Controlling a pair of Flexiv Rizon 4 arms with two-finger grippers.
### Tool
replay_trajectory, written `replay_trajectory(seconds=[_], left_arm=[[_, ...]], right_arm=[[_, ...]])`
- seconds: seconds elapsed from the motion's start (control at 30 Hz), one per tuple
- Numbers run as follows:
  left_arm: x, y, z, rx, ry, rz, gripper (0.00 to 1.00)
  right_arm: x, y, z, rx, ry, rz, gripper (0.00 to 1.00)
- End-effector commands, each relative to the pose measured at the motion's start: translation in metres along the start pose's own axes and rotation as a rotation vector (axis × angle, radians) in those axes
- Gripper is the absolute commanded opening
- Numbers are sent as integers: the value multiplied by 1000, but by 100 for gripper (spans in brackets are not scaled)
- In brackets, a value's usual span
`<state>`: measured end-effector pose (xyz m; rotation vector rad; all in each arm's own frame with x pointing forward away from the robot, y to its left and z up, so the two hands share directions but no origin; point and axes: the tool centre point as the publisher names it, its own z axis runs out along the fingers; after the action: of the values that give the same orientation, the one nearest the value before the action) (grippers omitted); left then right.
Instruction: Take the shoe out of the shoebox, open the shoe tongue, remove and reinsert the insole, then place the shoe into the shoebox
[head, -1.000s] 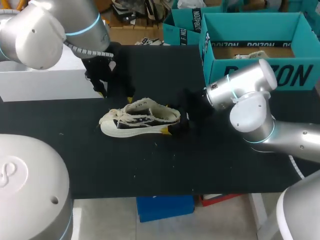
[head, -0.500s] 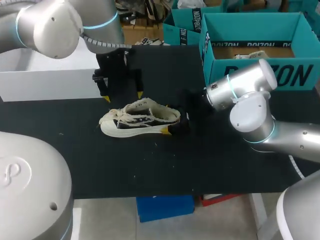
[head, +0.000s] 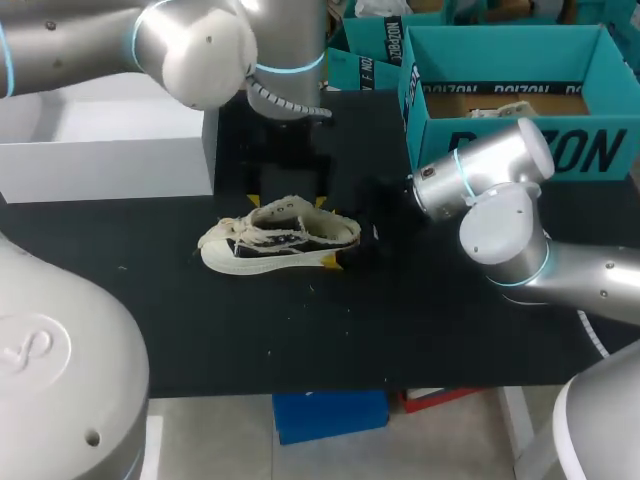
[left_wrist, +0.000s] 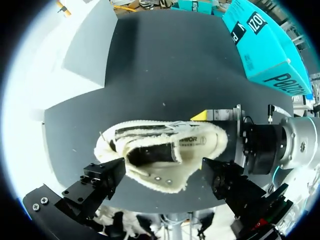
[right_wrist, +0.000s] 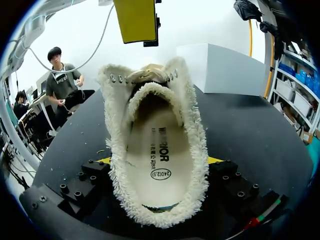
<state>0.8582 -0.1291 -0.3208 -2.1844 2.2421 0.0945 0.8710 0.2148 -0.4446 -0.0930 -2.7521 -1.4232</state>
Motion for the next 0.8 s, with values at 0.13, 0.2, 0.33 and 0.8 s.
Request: replay_trajectory(seconds=[0.13, 0.2, 0.33, 0.8], left_arm=[[22, -3, 14, -19, -239, 11, 100], [20, -2, 17, -29, -246, 15, 100], [13, -2, 24, -34, -248, 18, 100], [-5, -3, 42, -28, -262, -6, 100]], right_arm=[[-2, -1, 4, 2, 0, 1, 0], [-2, -1, 4, 2, 0, 1, 0], [-2, -1, 4, 2, 0, 1, 0], [-2, -1, 4, 2, 0, 1, 0]])
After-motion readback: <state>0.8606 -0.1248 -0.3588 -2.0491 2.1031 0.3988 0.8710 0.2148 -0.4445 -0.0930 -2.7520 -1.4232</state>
